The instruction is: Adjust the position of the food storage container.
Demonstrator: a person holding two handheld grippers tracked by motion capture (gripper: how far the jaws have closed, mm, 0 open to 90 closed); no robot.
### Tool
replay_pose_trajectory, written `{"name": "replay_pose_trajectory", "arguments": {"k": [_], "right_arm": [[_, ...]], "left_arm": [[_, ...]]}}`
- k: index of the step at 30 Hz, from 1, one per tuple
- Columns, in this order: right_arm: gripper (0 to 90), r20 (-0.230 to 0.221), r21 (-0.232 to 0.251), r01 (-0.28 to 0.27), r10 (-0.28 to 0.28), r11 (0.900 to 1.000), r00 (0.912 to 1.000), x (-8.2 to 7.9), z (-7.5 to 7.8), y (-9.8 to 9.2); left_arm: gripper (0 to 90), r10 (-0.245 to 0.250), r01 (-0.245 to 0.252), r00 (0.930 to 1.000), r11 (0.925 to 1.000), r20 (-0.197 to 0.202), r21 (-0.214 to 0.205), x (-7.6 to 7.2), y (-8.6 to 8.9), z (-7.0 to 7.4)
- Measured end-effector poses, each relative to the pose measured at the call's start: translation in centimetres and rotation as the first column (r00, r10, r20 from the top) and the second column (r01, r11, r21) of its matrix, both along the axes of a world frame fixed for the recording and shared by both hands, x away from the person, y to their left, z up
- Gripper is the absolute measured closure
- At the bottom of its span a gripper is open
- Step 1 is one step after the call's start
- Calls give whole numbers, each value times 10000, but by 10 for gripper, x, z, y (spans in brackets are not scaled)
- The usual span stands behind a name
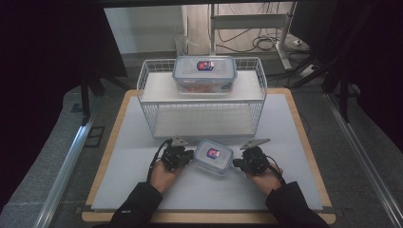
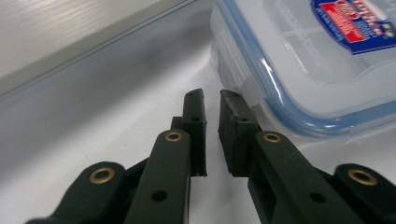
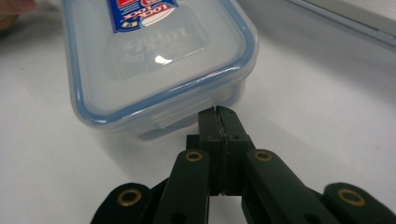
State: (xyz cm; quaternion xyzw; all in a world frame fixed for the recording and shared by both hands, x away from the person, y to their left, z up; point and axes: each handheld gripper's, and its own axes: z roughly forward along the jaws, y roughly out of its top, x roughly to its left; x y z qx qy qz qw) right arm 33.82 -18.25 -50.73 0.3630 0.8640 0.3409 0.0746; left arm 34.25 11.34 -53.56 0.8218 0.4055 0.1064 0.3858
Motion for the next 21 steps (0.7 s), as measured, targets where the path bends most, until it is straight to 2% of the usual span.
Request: {"name": "replay_pose_trajectory", "arguments": {"k": [6,9,14,18,21], "right_arm": [[898,203,-183,71,-68,9998,9998,7,-2,8],[898,180,-139,-20,23,9999,9998,8,-3,11],[898,176,-156,-156,159,9998,9997,8,-4,16],[896,252,-129,-255,259,9996,9993,8,-2,14],[819,488,-20,-344,345,9994,9982,6,4,6]], "left_arm": [[826,305,-303,9993,9995,-207,77,-16,2,3],[826,213,-206,9996,9992,-192,333,-27,5,5],[819,261,-253,9994,9991,-212,336,-37,7,6],[753,477,-483,9987,9980,156,401,-41,16,13],[633,859,-887,9943,9951,632,437,-47,28,20]]}}
